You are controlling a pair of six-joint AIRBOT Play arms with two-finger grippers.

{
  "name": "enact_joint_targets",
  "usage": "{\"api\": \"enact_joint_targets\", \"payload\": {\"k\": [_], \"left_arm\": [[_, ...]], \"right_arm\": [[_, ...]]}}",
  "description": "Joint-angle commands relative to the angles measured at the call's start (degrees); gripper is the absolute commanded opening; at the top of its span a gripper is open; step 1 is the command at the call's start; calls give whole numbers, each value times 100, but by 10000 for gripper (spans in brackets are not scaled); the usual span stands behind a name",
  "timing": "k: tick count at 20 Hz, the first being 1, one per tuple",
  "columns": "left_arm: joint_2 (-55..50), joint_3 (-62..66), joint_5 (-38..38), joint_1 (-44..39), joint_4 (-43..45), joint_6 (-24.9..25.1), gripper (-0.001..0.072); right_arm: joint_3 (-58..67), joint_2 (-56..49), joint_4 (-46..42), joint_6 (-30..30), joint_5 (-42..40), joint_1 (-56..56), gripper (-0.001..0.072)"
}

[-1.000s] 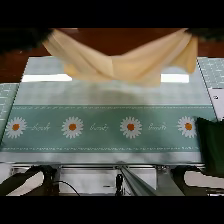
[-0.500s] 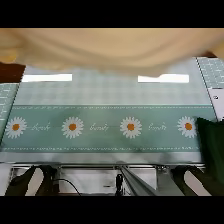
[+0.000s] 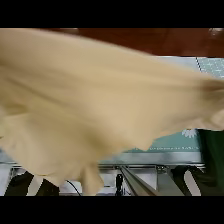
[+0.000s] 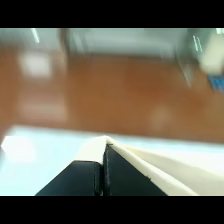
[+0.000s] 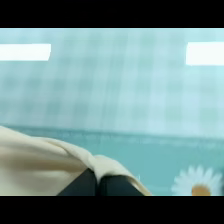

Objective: Fold the shirts.

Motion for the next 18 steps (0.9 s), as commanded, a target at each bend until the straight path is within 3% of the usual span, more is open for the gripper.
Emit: {"api": "enact_joint_targets", "payload": {"k": [1, 4, 8, 13, 14, 15, 16, 17, 18], "left_arm": [[-870, -1541, 466, -649, -317, -17, 28], [-2260, -1746, 1038, -1366, -332, -24, 28], [-3842, -1080, 1939, -1888, -1014, -24, 28], [-4876, -337, 1985, -2037, -2063, -24, 31], [-4907, -339, 1954, -2037, -2190, -24, 75], [-4913, -339, 1843, -2033, -2194, -20, 301], [-4911, -339, 1672, -1998, -2194, -24, 705], [-4911, -330, 1399, -1917, -2142, -20, 710], [-4907, -291, 960, -1786, -1958, -20, 709]], "right_arm": [[-2065, 39, -74, 46, -868, -2, 17], [-3086, -745, -26, 96, -2041, -2, 17], [-2743, -2597, -11, 87, -3287, -2, 17], [-966, -5058, 538, 234, -3268, -199, 17], [-660, -5434, 809, 273, -3069, -304, 18], [-404, -5779, 1209, 273, -2841, -433, 28], [-238, -6002, 1506, 249, -2621, -538, 252], [-90, -6159, 1731, 59, -2315, -645, 649], [28, -6210, 1779, -142, -2017, -750, 629]]}}
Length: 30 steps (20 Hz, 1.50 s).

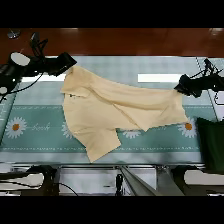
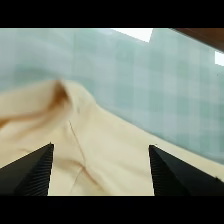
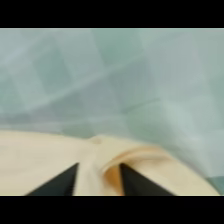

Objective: Fold the shirts.

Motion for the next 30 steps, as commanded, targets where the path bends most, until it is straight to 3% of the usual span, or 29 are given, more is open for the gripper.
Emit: {"api": "enact_joint_targets", "payload": {"k": [1, 5, 7, 9, 11, 15, 21, 25, 26, 27, 30], "left_arm": [[-116, 166, -1246, 328, 332, 13, 709], [-17, -22, -3893, 1287, 1744, 7, 703], [369, -837, -4273, 1740, 1829, -186, 703], [988, -1886, -3888, 2031, 1657, -114, 704], [1530, -2885, -3351, 2120, 1443, -157, 703], [1753, -4109, -2796, 1950, 105, 409, 704], [1727, -4511, -2092, 793, -168, 291, 703], [1727, -4509, -962, -184, -520, 225, 695], [1727, -4503, -758, -315, -656, 227, 475], [1727, -4481, -710, -341, -739, 251, 41], [1742, -4343, -763, -341, -833, 407, 28]], "right_arm": [[656, -616, 555, -413, 1023, -393, 628], [839, -192, -741, -636, 2063, -1108, 619], [385, 245, -1139, -640, 2116, -1373, 619], [-420, 756, -1016, -691, 1727, -1443, 619], [-1405, 1325, -260, -1084, 1082, -1427, 619], [-2194, 1816, 765, -1506, 758, -1427, 619], [-2192, 1827, 796, -1534, 1010, -1427, 619], [-2173, 1825, 791, -1471, 894, -1541, 619], [-2151, 1825, 774, -1449, 841, -1685, 619], [-2151, 1825, 605, -1394, 772, -1891, 619], [-2162, 1759, -345, -953, 804, -2308, 619]]}}
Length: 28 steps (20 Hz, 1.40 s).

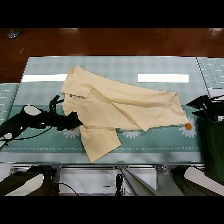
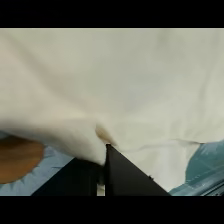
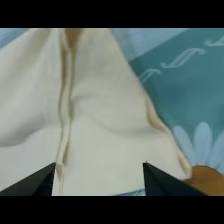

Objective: Fold the shirts.

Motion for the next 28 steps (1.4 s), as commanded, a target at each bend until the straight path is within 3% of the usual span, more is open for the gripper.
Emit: {"api": "enact_joint_targets", "payload": {"k": [1, 4, 8, 17, 18, 19, 20, 24, 28], "left_arm": [[11, 118, 203, -153, -232, 96, 28], [11, 146, 201, -155, -313, 96, 28], [9, 144, 210, -160, -313, 96, 28], [9, 146, 461, -177, -317, 94, 28], [9, 146, 461, -177, -337, 96, 28], [11, 157, 461, -177, -339, 96, 28], [11, 186, 459, -177, -339, 96, 28], [138, 962, 168, -7, -367, 127, 28], [479, 3451, 118, 420, -688, 181, 28]], "right_arm": [[-4, -144, -837, 286, 109, -302, 619], [-4, -564, -938, 55, 601, -101, 619], [-4, -938, -1049, 190, 352, -76, 619], [2, -1405, 87, -280, -321, 483, 619], [2, -1403, 85, -238, -428, 658, 562], [2, -1403, 70, -195, -481, 813, 351], [4, -1403, 83, -236, -490, 960, 30], [1095, -1290, 157, -232, 306, 1377, 15], [4308, -988, 164, 603, 601, 1816, 15]]}}
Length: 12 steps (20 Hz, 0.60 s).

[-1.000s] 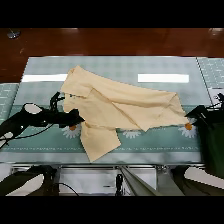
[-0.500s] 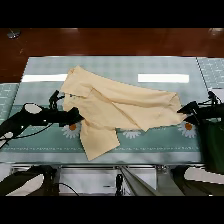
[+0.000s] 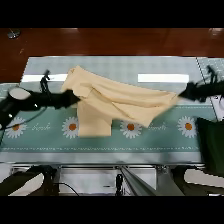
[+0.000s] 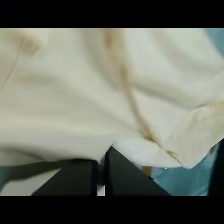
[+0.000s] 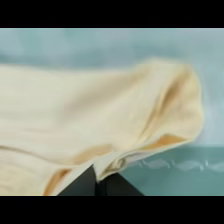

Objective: Fold the shirts.

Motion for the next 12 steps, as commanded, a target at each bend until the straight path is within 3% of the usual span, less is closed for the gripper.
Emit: {"api": "enact_joint_targets", "payload": {"k": [1, 3, 5, 8, 12], "left_arm": [[192, 2216, -37, 356, -203, 22, 28], [214, 3731, -63, 570, -186, 22, 28], [278, 5003, -210, 828, 50, -7, 27], [507, 6389, -715, 1200, 1193, -457, 26], [1228, 6940, -1161, 1504, 2551, -509, 26]], "right_arm": [[2833, 153, 37, 772, 315, 372, 16], [4559, 157, -33, 1119, 535, 407, 15], [5416, 476, -181, 1329, 680, 376, 16], [5042, 1606, -481, 1235, 669, 323, 16], [4457, 2940, -1311, 1137, 1038, 323, 16]]}}
